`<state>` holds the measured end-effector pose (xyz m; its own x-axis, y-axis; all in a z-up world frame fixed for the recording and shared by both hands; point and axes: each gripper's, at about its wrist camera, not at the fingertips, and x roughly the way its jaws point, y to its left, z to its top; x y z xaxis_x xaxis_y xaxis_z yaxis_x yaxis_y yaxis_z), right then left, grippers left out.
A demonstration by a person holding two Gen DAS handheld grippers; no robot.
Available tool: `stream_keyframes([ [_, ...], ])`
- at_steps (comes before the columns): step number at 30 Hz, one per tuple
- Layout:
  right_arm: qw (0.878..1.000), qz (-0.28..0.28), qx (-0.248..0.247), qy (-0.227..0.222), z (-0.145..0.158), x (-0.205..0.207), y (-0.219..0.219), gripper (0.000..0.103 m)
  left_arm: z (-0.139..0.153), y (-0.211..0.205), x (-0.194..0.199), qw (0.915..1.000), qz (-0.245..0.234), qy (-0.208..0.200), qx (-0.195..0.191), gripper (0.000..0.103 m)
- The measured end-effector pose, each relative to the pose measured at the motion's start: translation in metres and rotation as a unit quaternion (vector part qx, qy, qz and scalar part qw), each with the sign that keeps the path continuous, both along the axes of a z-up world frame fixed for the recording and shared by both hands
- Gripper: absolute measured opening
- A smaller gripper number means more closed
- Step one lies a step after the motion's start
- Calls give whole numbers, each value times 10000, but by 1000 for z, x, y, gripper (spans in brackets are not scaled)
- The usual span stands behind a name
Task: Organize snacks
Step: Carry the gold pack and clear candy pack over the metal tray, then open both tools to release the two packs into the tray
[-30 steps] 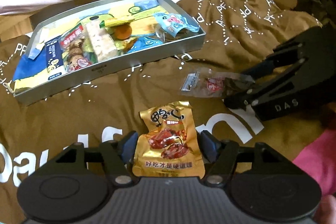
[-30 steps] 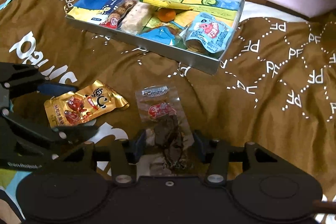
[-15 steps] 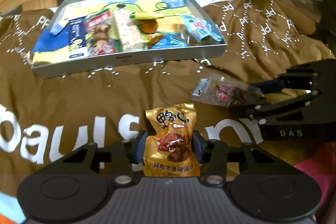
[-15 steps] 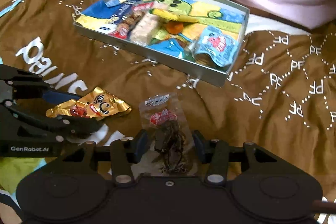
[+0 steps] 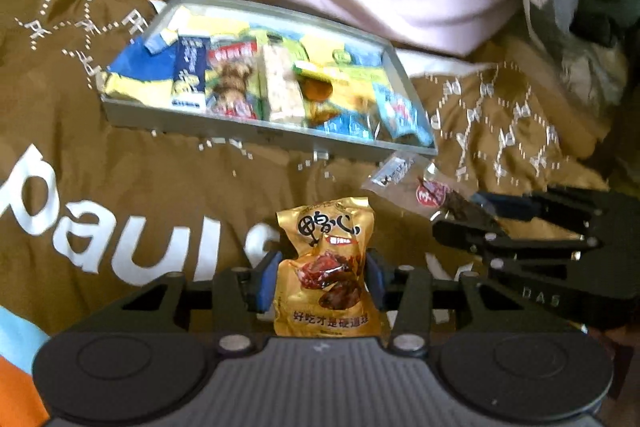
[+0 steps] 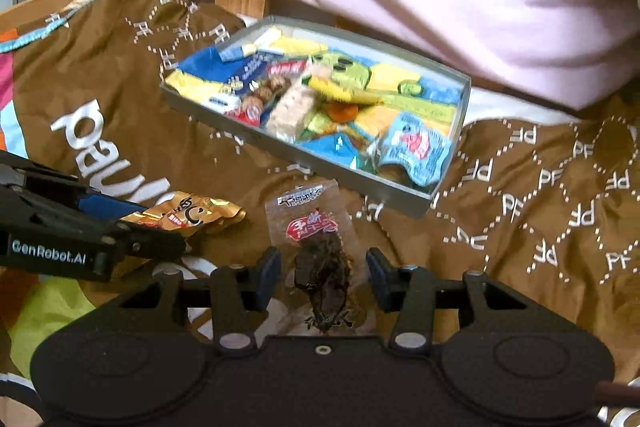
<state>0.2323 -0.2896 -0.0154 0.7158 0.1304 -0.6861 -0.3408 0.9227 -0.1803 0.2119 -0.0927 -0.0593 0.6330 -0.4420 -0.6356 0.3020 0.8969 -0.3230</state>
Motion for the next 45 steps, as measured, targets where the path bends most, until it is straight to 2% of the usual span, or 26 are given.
stream_keyframes([
  [9, 9953, -103, 336, -903, 20, -4, -1, 49, 28, 16, 7, 9954, 717, -623, -144, 48],
  [16, 9859, -70, 322, -1642, 27, 8, 11, 49, 64, 22, 42, 9859, 1248, -1114, -41, 48],
  [19, 9808, -104, 349, -1914, 28, 22, 16, 49, 75, 30, 63, 9815, 1350, -1357, 57, 49],
  [23, 9742, -247, 606, -2160, 28, 50, 24, 49, 80, 42, 93, 9795, 1446, -1399, 25, 49],
  [26, 9699, -299, 766, -2291, 27, 72, 33, 49, 77, 48, 115, 9781, 1442, -1492, 151, 49],
  [32, 9697, -242, 914, -2252, 19, 121, 55, 49, 56, 60, 154, 9753, 1483, -1627, 179, 49],
  [37, 9738, -56, 690, -2166, 3, 151, 73, 49, 32, 62, 175, 9743, 1424, -1703, 379, 49],
  [45, 9845, 236, 380, -1693, -26, 182, 104, 49, 3, 68, 196, 9801, 1406, -1344, 381, 49],
])
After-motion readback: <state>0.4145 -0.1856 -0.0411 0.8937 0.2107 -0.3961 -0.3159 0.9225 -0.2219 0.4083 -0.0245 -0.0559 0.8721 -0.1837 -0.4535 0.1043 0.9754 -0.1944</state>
